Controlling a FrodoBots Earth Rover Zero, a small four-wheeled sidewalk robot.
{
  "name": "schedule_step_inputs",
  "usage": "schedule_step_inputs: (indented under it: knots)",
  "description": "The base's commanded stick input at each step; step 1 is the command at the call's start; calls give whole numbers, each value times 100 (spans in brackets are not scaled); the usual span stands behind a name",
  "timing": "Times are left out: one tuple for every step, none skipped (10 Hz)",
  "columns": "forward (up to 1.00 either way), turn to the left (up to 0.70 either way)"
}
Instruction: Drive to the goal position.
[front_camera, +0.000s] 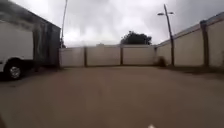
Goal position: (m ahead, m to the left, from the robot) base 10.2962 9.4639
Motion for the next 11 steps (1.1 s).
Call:
schedule_step_inputs:
  knots:
    - [30, 0]
    - [30, 0]
    - [30, 0]
    - [30, 0]
    - [30, 0]
    - [30, 0]
    - [30, 0]
    - [30, 0]
    - [30, 0]
    - [30, 0]
    - [30, 0]
